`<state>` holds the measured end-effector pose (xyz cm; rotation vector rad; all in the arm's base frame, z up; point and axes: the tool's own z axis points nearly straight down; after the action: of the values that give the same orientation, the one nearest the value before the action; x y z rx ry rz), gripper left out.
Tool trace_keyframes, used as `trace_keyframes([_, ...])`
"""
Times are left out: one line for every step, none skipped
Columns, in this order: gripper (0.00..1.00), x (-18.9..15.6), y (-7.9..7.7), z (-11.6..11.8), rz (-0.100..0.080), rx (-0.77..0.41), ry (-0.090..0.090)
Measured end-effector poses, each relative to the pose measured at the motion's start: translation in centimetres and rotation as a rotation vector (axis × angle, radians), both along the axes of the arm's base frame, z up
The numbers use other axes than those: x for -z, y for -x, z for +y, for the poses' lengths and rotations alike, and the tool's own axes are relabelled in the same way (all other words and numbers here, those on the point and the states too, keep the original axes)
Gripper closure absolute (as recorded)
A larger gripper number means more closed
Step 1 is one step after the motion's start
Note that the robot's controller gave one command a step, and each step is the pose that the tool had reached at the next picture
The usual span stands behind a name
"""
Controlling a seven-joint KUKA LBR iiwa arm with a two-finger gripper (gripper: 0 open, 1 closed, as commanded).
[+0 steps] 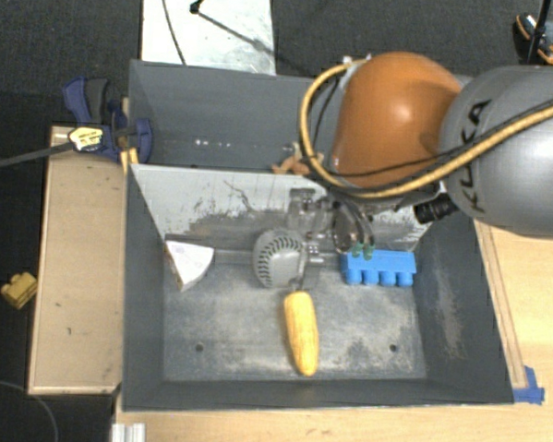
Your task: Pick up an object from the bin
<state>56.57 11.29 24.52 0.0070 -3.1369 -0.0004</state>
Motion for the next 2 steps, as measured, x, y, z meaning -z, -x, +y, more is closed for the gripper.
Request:
trace_keyframes([0.00, -0.5, -0.1, -0.1, -0.008, 0.003, -0.001])
trace_keyframes([0.00, 1.8, 0.0, -1.2, -0.016, -0.090, -0.003])
